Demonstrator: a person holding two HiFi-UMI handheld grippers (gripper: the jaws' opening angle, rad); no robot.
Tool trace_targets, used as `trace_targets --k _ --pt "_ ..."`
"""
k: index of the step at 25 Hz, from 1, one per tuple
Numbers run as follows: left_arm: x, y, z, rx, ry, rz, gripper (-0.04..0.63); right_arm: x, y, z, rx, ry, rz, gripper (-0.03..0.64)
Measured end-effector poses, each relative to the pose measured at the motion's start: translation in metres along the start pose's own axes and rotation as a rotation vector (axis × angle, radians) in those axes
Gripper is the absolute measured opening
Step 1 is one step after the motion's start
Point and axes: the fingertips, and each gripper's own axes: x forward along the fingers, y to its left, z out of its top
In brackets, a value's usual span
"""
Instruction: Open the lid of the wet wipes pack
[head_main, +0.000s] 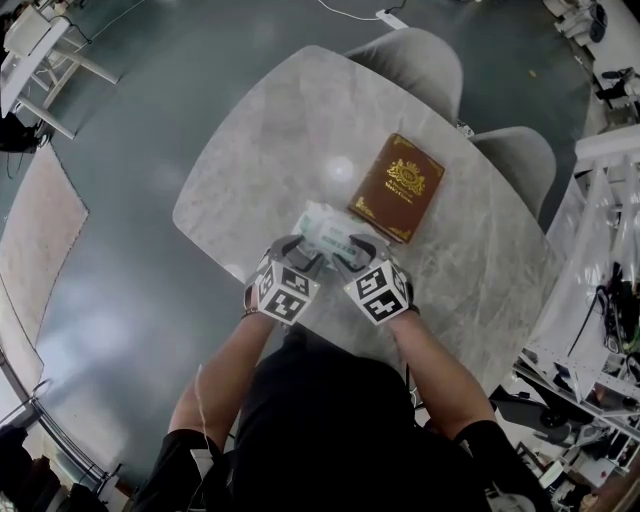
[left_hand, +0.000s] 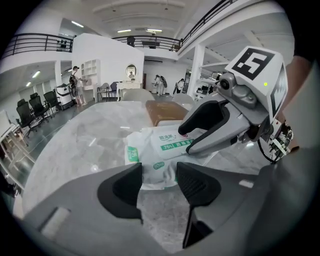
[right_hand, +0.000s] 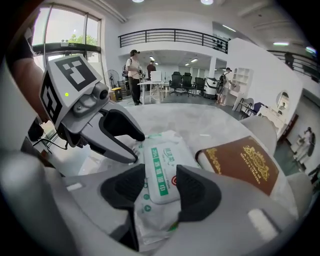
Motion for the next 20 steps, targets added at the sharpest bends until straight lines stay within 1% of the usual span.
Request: trace_targets --k 7,11,16,20 --pt "-0.003 0.012 0.001 -0.016 -0.015 -0.015 0.229 0.01 0.001 0.008 -0.053 -0.019 -0.034 0.205" --pt "0.0 0.012 0.005 -0.024 -0.018 -0.019 0.229 0.012 -0.002 0.007 -0.089 0.0 -0.052 0.206" --pt "0.001 0.014 0.005 -0.032 -0.023 -0.002 0.227 0.016 -0.001 0.009 -0.112 0.01 -0.077 0.203" --pt "0.004 0.014 0.006 -0.048 -0.03 -0.002 0.225 0.018 -0.001 0.007 -0.153 0.028 -0.085 0.19"
